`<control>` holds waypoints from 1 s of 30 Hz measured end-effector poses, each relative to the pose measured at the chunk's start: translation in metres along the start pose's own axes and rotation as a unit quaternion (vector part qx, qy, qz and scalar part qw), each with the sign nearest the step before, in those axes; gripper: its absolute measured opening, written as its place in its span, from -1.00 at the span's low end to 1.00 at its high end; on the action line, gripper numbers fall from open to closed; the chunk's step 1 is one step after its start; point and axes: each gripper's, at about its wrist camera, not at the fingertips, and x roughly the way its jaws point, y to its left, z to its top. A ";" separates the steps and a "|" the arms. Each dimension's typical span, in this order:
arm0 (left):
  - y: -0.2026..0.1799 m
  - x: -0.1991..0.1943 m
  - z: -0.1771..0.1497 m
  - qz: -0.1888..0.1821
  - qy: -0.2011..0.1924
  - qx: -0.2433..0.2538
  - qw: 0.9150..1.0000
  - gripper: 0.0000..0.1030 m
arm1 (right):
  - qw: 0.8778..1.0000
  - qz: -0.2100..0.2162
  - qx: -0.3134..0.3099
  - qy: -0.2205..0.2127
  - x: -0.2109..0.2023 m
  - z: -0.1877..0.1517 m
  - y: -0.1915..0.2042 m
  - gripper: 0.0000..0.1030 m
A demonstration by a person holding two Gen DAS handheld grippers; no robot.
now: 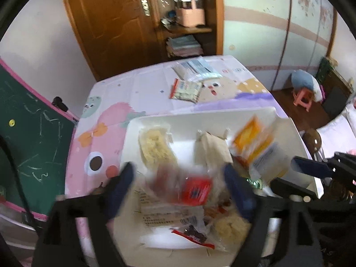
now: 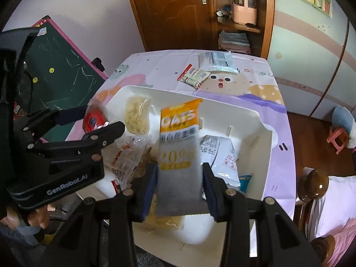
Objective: Organize snacks
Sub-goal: 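Carry red packet and oat bar over the white tray and release them, then lift both open grippers from the tray toward the last snacks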
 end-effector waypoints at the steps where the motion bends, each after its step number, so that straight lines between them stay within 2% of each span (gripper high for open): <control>1: 0.001 -0.001 0.000 0.004 -0.004 -0.002 1.000 0.92 | 1.000 -0.001 0.000 -0.004 -0.002 0.000 0.000 -0.10; 3: 0.005 -0.005 0.001 0.011 -0.014 -0.006 1.000 0.92 | 1.000 -0.006 0.003 -0.014 -0.005 0.001 0.000 0.10; 4: 0.006 -0.006 0.001 0.010 -0.017 -0.008 1.000 0.92 | 1.000 -0.009 0.004 -0.019 -0.008 0.002 0.000 0.14; 9: 0.014 -0.007 0.002 -0.014 -0.019 -0.030 0.999 0.92 | 0.999 -0.015 0.003 -0.029 -0.012 0.005 0.002 0.14; 16: 0.024 -0.010 0.000 -0.018 -0.041 -0.056 0.997 0.92 | 0.999 -0.018 0.007 -0.035 -0.013 0.006 0.002 0.14; 20: 0.027 -0.009 0.000 -0.008 -0.044 -0.050 0.998 0.89 | 0.998 -0.027 0.001 -0.052 -0.015 0.006 0.005 0.13; 25: 0.030 -0.011 -0.001 -0.030 -0.052 -0.056 0.997 0.87 | 0.996 -0.039 -0.016 -0.073 -0.020 0.008 0.013 0.13; 30: 0.036 -0.007 0.000 -0.044 -0.048 -0.066 0.996 0.87 | 0.996 -0.045 -0.022 -0.074 -0.016 0.011 0.016 0.14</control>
